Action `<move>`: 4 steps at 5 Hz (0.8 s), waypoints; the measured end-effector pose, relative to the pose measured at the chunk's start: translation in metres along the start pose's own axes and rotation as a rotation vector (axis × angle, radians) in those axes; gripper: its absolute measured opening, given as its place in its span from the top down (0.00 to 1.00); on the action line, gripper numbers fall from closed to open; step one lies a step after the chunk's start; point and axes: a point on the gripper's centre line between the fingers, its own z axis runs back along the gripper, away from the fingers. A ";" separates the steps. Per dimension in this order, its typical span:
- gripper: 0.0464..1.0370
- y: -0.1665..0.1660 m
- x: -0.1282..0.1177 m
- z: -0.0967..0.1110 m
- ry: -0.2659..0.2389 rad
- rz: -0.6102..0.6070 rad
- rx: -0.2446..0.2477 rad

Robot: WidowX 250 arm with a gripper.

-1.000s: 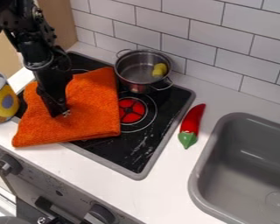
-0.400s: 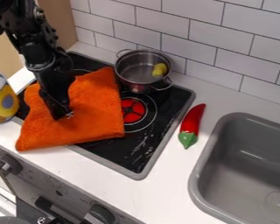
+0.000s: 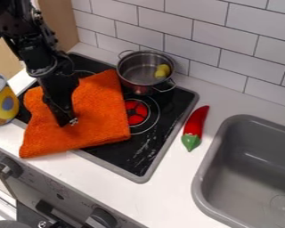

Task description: Move the orange rag to the bottom corner of the right burner

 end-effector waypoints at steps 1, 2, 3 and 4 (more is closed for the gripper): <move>0.99 -0.014 -0.002 -0.001 0.012 -0.007 -0.024; 0.99 -0.020 -0.003 -0.003 0.011 0.004 -0.032; 0.99 -0.022 -0.001 -0.004 0.012 0.004 -0.024; 0.99 -0.024 0.000 -0.005 0.006 0.016 -0.032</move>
